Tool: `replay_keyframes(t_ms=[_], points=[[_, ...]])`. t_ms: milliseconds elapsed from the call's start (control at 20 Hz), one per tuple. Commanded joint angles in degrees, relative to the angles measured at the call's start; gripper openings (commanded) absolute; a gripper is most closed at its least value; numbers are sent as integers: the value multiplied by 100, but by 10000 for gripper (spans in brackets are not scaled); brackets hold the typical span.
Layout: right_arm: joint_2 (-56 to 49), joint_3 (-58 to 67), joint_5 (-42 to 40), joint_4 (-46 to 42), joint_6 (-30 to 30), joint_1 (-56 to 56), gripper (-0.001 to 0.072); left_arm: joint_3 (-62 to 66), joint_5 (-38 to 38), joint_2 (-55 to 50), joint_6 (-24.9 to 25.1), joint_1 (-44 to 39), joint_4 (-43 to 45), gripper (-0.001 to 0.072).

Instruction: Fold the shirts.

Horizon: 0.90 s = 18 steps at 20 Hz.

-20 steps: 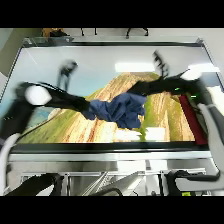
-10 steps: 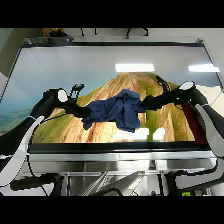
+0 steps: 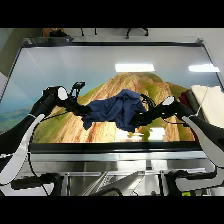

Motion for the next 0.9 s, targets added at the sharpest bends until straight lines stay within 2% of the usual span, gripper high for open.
replay_keyframes(t_ms=[0, 150, 450, 850], points=[[-35, -57, -293, 98, 0, 107, 442, 9, -2, -4, 96, -22, 11, 13], [83, 74, 33, -22, 2, -68, 443, 9, -72, -4, 192, -20, 13, 14], [538, 205, 118, -142, 133, -1303, 446, 9, -238, -4, 251, -20, 13, 13], [85, -437, 76, -216, 236, -903, 446, 9, -238, -4, 249, -22, 0, 14]])
